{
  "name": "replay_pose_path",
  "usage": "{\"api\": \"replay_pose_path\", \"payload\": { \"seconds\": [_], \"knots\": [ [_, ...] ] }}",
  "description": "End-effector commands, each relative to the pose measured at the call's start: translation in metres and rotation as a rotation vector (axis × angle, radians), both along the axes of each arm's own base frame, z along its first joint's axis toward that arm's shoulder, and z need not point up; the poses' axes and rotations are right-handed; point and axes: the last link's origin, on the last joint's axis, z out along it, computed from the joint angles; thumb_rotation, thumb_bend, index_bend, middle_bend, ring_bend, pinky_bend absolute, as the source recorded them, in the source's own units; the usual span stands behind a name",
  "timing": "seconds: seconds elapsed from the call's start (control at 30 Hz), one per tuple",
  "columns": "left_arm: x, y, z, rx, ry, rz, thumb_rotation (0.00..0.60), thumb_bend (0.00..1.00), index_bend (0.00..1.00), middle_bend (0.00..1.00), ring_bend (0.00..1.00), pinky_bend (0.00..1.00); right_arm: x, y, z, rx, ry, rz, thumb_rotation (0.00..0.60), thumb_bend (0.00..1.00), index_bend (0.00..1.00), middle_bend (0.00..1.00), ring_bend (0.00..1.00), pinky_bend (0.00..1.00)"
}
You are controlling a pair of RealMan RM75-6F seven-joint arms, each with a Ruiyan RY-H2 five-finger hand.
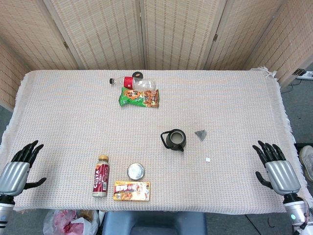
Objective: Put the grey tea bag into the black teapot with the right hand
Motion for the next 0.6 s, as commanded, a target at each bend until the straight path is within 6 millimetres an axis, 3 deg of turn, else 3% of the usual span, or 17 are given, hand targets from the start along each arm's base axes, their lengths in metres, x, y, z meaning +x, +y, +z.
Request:
{"api": "replay_pose_path", "payload": {
  "seconds": [0.03,0.27,0.47,0.6],
  "knots": [
    [0.001,0.001,0.0,0.005,0.004,-0.002,0.6,0.19,0.0,0.0,0.0,0.18,-0.003,-0.004,-0.002,0.018,0.017,-0.013,0.6,0.3,0.06,0.0,0.0,0.0],
    [0.004,-0.003,-0.002,0.004,-0.002,-0.031,0.6,0.19,0.0,0.0,0.0,0.18,0.0,-0.005,-0.014,0.066,-0.01,0.003,0.6,0.3,0.05,0.0,0.0,0.0],
    [0.001,-0.001,0.003,0.047,0.009,-0.017,0.6,0.19,0.0,0.0,0.0,0.18,0.01,-0.011,-0.045,0.129,0.025,0.102,0.6,0.3,0.05,0.0,0.0,0.0],
    [0.001,-0.002,0.004,0.054,0.007,-0.015,0.6,0.19,0.0,0.0,0.0,0.18,0.014,-0.028,-0.071,0.173,0.083,0.152,0.6,0.3,0.05,0.0,0.0,0.0]
  ]
}}
